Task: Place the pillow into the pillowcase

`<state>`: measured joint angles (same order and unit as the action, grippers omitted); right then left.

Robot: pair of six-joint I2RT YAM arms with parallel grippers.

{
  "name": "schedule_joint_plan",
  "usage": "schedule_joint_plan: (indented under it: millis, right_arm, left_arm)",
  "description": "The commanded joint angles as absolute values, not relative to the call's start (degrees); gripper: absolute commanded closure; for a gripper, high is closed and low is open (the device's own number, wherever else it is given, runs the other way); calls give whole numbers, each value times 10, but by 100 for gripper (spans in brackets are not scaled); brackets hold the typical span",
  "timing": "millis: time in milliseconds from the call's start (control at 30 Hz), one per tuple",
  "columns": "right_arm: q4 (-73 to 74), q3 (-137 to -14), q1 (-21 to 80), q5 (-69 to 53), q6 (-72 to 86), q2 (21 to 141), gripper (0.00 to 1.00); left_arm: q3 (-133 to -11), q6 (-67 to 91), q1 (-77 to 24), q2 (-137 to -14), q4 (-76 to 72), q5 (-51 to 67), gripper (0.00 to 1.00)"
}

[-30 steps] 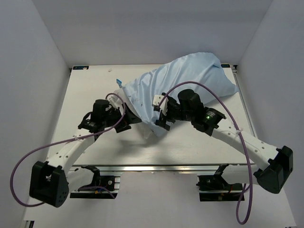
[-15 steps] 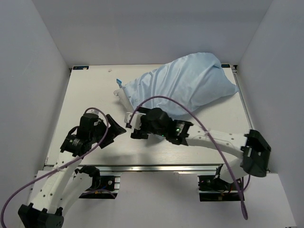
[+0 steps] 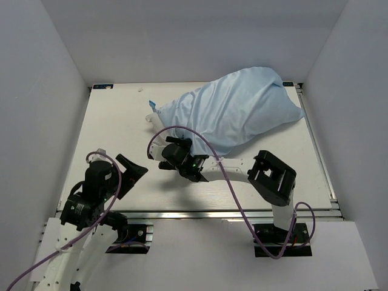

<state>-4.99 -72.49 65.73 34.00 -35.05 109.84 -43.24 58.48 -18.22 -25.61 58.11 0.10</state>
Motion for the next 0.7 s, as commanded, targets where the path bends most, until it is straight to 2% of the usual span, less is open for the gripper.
schedule_joint_plan:
  millis: [0, 33, 133, 167, 233, 267, 367, 567, 600, 667]
  right_arm:
    - [-93, -717, 626, 403, -380, 1094, 12]
    - [-91, -715, 616, 400, -381, 1094, 14]
    - [-63, -712, 592, 374, -374, 1104, 32]
    - [-54, -721, 585, 355, -356, 1111, 43]
    - [-7, -740, 558, 334, -326, 1117, 60]
    - [16, -771, 550, 299, -310, 1116, 76]
    - [95, -824, 517, 206, -258, 1094, 98]
    - [227, -1051, 483, -10, -182, 1070, 100]
    - [258, -1142, 483, -31, -168, 1075, 100]
    - [292, -1249, 483, -70, -120, 1105, 100]
  left_arm:
    - [-437, 605, -183, -232, 604, -21, 2]
    - [-435, 608, -183, -227, 603, -22, 2]
    - [-426, 611, -183, -211, 593, -22, 2]
    - [-425, 611, -183, -209, 590, -21, 2]
    - [-418, 611, -183, -206, 582, -16, 2]
    - [-416, 611, -183, -207, 580, -11, 2]
    - [-402, 610, -183, -207, 570, -2, 2]
    - [-362, 613, -183, -214, 499, 20, 2]
    - [-358, 613, -183, -219, 490, 24, 2]
    - [-352, 612, -183, -239, 467, 25, 2]
